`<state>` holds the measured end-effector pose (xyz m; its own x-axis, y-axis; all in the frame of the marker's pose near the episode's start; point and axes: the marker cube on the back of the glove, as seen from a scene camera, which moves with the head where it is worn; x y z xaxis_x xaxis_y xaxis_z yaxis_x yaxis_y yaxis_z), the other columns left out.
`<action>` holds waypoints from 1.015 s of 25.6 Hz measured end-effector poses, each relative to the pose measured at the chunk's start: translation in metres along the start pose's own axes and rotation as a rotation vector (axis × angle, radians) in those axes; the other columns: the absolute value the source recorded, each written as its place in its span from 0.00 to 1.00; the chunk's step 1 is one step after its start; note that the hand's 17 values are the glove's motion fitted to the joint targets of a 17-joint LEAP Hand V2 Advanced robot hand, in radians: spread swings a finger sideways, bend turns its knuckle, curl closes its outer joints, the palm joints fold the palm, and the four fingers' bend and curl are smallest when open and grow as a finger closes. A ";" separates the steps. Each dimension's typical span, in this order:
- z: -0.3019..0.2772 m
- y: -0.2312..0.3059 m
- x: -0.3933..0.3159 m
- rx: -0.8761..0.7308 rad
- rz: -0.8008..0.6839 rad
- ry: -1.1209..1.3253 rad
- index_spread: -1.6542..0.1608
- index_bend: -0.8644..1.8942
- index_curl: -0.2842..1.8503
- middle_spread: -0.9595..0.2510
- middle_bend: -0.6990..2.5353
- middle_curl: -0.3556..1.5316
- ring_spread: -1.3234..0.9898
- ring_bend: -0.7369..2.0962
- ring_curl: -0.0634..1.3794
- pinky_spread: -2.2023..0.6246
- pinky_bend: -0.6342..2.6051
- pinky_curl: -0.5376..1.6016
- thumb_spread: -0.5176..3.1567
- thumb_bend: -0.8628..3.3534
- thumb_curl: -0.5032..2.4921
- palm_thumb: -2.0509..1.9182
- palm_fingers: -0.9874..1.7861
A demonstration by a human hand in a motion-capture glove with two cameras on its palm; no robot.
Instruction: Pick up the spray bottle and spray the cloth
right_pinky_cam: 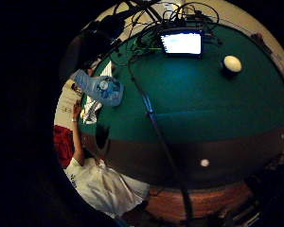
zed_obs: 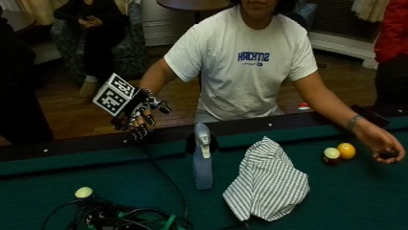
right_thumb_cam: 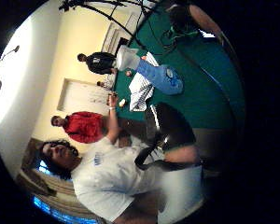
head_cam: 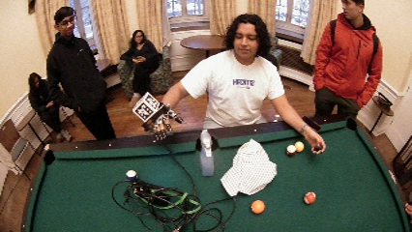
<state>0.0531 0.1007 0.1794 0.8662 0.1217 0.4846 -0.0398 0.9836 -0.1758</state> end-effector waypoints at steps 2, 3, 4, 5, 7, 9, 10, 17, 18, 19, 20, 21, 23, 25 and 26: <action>0.010 -0.002 -0.001 0.006 0.000 -0.079 0.68 0.37 0.27 0.71 0.27 0.33 0.53 0.36 0.23 0.85 0.30 0.39 0.47 0.23 0.27 0.66 0.53; 0.016 -0.004 -0.001 0.007 -0.002 -0.117 0.68 0.37 0.27 0.71 0.27 0.34 0.53 0.36 0.23 0.85 0.30 0.40 0.47 0.23 0.27 0.67 0.53; 0.022 -0.005 -0.002 0.007 -0.003 -0.152 0.68 0.37 0.27 0.71 0.27 0.34 0.53 0.36 0.23 0.85 0.30 0.40 0.46 0.23 0.28 0.67 0.54; 0.027 -0.007 -0.003 0.007 -0.004 -0.182 0.68 0.37 0.27 0.71 0.27 0.34 0.53 0.37 0.23 0.85 0.30 0.40 0.46 0.23 0.28 0.67 0.54; 0.038 -0.011 -0.006 0.007 -0.003 -0.232 0.68 0.37 0.27 0.71 0.27 0.34 0.53 0.37 0.23 0.85 0.30 0.40 0.46 0.23 0.28 0.68 0.54; 0.048 -0.017 -0.009 0.009 -0.003 -0.271 0.68 0.37 0.27 0.70 0.27 0.34 0.53 0.37 0.24 0.85 0.30 0.40 0.46 0.22 0.28 0.68 0.54; 0.052 -0.020 -0.010 0.011 -0.003 -0.287 0.68 0.37 0.27 0.70 0.27 0.34 0.53 0.37 0.24 0.85 0.30 0.40 0.45 0.22 0.28 0.69 0.54; 0.080 -0.041 -0.018 0.041 0.014 -0.336 0.68 0.35 0.25 0.70 0.26 0.34 0.52 0.41 0.26 0.84 0.33 0.41 0.44 0.22 0.29 0.71 0.58; 0.083 -0.045 -0.018 0.050 0.018 -0.340 0.68 0.35 0.25 0.70 0.26 0.34 0.52 0.41 0.27 0.83 0.34 0.41 0.44 0.22 0.30 0.71 0.59; 0.086 -0.047 -0.018 0.061 0.021 -0.345 0.68 0.35 0.25 0.69 0.26 0.33 0.52 0.42 0.27 0.83 0.34 0.42 0.43 0.22 0.30 0.71 0.59; 0.088 -0.050 -0.019 0.076 0.024 -0.349 0.68 0.34 0.25 0.69 0.26 0.34 0.51 0.43 0.28 0.82 0.35 0.42 0.43 0.22 0.30 0.72 0.61; 0.089 -0.053 -0.019 0.092 0.026 -0.354 0.69 0.34 0.24 0.69 0.27 0.34 0.51 0.44 0.28 0.81 0.36 0.42 0.43 0.22 0.30 0.72 0.62; 0.091 -0.058 -0.020 0.127 0.028 -0.360 0.69 0.34 0.24 0.67 0.27 0.34 0.50 0.45 0.29 0.78 0.37 0.43 0.43 0.22 0.30 0.73 0.67; 0.093 -0.062 -0.022 0.156 0.027 -0.363 0.71 0.34 0.23 0.65 0.27 0.34 0.49 0.46 0.29 0.73 0.39 0.43 0.42 0.22 0.31 0.73 0.75; 0.093 -0.063 -0.023 0.166 0.026 -0.363 0.72 0.35 0.24 0.63 0.29 0.36 0.49 0.46 0.30 0.72 0.39 0.43 0.42 0.22 0.31 0.73 0.79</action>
<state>-0.0106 0.0478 0.2589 0.6330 0.1562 0.7582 -0.1650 0.9841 -0.0650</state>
